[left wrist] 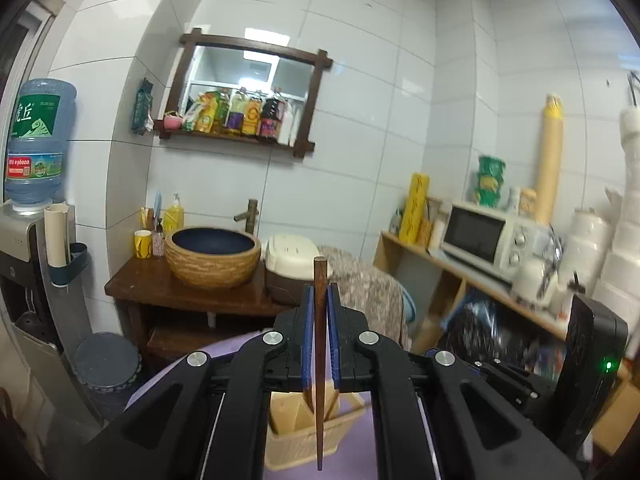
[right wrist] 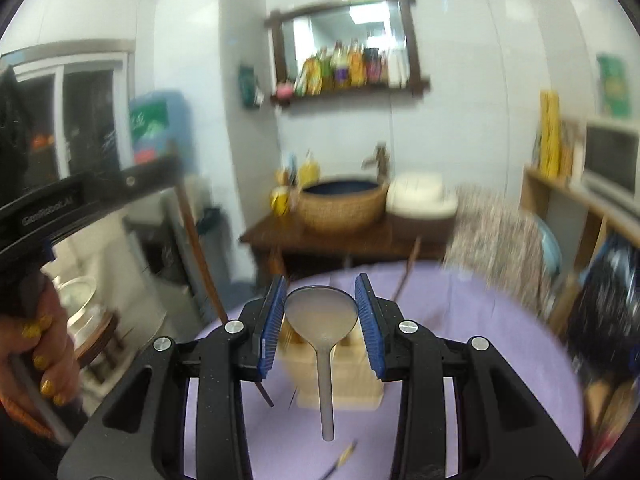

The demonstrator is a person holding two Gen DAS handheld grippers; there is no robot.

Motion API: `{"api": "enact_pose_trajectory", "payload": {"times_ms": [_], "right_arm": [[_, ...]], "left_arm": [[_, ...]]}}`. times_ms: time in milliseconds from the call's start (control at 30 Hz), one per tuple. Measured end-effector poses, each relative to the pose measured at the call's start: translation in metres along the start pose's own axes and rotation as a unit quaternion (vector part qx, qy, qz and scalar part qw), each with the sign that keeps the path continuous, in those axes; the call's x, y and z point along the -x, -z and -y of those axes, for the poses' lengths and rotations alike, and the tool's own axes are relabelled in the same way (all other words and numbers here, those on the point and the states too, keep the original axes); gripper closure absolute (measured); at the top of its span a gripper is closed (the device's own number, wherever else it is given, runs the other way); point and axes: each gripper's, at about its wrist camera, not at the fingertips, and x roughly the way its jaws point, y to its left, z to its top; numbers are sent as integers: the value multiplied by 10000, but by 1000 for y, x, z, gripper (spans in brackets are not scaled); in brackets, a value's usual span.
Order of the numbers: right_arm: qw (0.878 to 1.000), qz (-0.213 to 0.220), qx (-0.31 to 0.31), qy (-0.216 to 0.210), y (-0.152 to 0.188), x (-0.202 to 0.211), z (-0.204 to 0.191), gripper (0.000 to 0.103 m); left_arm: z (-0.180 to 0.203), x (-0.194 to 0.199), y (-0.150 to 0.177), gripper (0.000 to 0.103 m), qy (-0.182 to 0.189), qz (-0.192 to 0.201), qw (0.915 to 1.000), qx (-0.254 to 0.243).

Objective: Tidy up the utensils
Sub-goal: 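Carry the clear spoon and wooden chopstick over the holder and lower them in, then open both tools and withdraw from the holder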

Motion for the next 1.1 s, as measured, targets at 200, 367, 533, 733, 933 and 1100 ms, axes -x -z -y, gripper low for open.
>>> {"api": "enact_pose_trajectory", "payload": {"times_ms": [200, 367, 533, 733, 933, 1100], "right_arm": [[9989, 69, -112, 455, -13, -62, 11, 66], [9981, -305, -151, 515, 26, -95, 17, 66], [9959, -689, -12, 585, 62, -109, 19, 66], [9921, -1059, 211, 640, 91, -120, 15, 66], [9902, -1127, 358, 737, 102, -119, 14, 66], [9931, -817, 496, 680, 100, -95, 12, 38]], "left_arm": [[1, -45, 10, 95, -543, 319, 9980, -28], [-6, -69, 48, 95, -637, 3, 9979, -149], [-13, -78, 81, 95, -655, -448, 9962, -364], [-15, -81, 98, 95, -636, -810, 9929, -601], [-23, -81, 104, 91, -651, -973, 9919, -495], [-26, -53, 95, 44, -602, -652, 9956, -309]]}}
